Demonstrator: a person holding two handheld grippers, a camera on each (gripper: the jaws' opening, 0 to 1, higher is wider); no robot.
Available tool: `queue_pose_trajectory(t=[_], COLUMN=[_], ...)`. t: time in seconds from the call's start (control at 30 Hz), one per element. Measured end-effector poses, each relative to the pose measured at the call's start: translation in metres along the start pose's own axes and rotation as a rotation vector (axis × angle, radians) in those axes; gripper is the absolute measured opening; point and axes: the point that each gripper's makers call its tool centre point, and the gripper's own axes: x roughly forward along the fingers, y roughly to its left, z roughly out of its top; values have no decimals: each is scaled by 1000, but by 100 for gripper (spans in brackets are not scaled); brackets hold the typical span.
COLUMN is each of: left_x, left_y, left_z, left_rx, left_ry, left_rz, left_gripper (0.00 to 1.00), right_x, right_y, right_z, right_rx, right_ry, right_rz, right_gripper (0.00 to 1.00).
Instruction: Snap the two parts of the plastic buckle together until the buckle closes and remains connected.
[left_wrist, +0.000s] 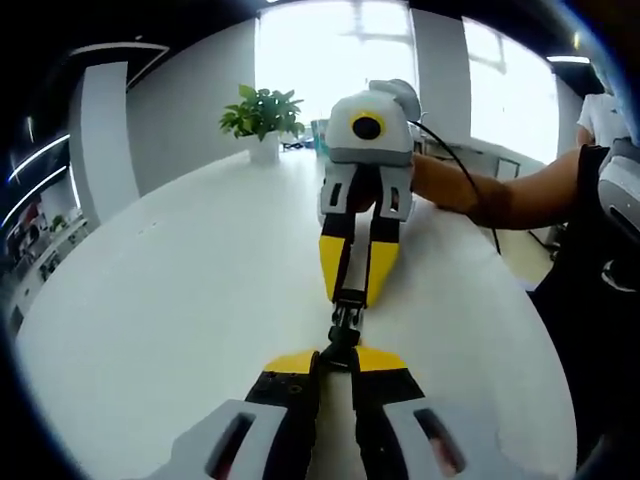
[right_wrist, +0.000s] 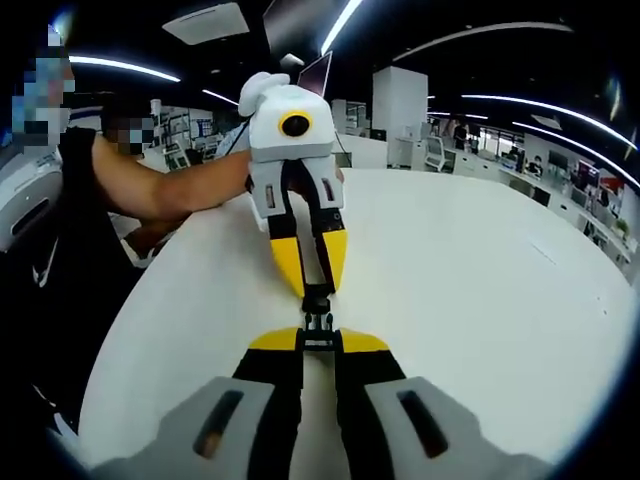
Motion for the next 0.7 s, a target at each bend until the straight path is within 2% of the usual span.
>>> queue_pose_trajectory(t=[0.7], left_x=[3], left_y=[-3], left_z=[3], left_rx=[-9], left_ry=[11], left_rz=[3], left_gripper=[11], right_x=[3], right_y=[0], right_z=[0], right_rx=[2], right_ry=[8], right_rz=[8], right_gripper=[10])
